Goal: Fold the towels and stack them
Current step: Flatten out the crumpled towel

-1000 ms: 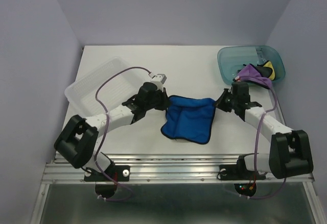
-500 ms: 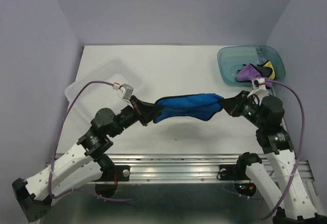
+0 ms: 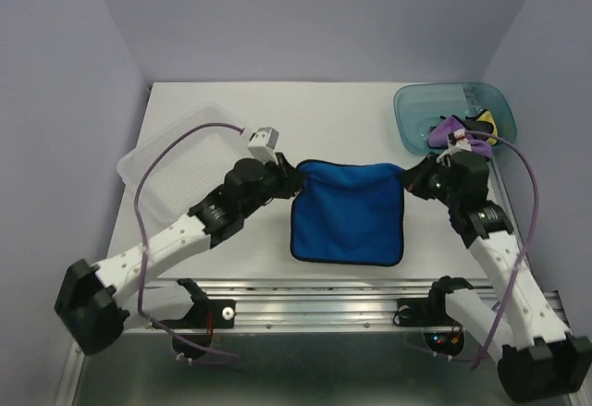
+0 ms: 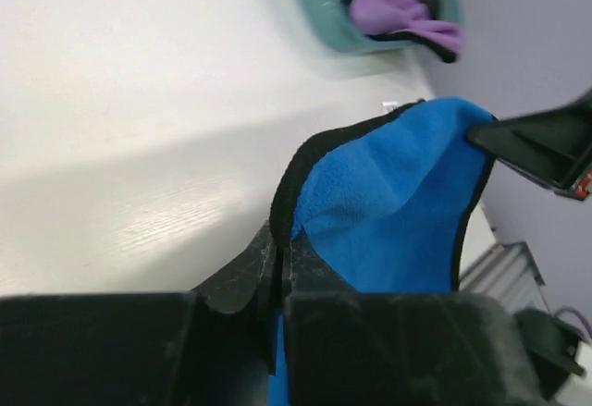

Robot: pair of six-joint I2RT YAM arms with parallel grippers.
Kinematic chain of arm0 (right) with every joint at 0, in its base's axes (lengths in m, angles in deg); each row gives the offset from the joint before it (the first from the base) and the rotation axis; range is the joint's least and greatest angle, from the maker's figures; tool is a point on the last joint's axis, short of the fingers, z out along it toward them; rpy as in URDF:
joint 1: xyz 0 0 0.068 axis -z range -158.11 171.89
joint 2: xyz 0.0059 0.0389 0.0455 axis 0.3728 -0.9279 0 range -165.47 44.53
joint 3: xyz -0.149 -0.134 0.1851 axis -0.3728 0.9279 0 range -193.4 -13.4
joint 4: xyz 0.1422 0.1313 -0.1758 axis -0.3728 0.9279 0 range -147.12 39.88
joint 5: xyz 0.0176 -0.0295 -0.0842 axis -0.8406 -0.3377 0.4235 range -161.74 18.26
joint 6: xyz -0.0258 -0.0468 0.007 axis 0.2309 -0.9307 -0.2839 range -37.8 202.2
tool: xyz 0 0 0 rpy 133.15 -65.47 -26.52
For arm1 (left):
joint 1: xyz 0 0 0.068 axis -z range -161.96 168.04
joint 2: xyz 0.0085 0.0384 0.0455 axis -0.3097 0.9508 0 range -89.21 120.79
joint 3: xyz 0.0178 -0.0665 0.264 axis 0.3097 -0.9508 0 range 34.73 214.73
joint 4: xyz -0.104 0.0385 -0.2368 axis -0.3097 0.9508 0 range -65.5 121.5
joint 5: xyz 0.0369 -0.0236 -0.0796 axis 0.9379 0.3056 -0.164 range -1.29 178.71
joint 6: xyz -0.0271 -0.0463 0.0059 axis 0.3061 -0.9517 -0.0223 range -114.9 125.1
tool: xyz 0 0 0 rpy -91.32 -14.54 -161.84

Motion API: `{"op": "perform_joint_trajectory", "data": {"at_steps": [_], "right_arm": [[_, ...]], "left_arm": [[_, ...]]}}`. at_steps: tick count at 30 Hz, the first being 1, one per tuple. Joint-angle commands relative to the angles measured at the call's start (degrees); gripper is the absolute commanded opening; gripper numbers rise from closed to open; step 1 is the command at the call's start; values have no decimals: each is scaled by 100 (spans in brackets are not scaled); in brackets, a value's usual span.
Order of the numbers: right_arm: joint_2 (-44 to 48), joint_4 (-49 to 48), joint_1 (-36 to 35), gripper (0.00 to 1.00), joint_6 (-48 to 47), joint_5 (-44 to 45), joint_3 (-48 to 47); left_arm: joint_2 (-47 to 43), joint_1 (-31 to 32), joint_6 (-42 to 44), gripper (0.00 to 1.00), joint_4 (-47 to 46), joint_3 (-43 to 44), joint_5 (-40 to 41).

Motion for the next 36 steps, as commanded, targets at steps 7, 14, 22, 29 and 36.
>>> {"op": "perform_joint_trajectory", "data": {"at_steps": [7,14,22,29,36], "right_arm": [[-3156,-1285,-1,61,-370,976,-246],[-2208,-795,-1,100,-249,1221,210],[-1162,173,-159,100,148,888,1185],[-1099,358,-203,100,87,607,1582],[-1248,297,-195,100,70,738,1547]], "left_arm": [[3366,-1011,530,99,160,1769,-544],[2859,-801,408,99,221,1218,-378],[1680,-167,-523,99,556,-321,220],[1837,88,-1227,99,661,-850,342],[2646,97,-1544,77,968,-473,589]]}}
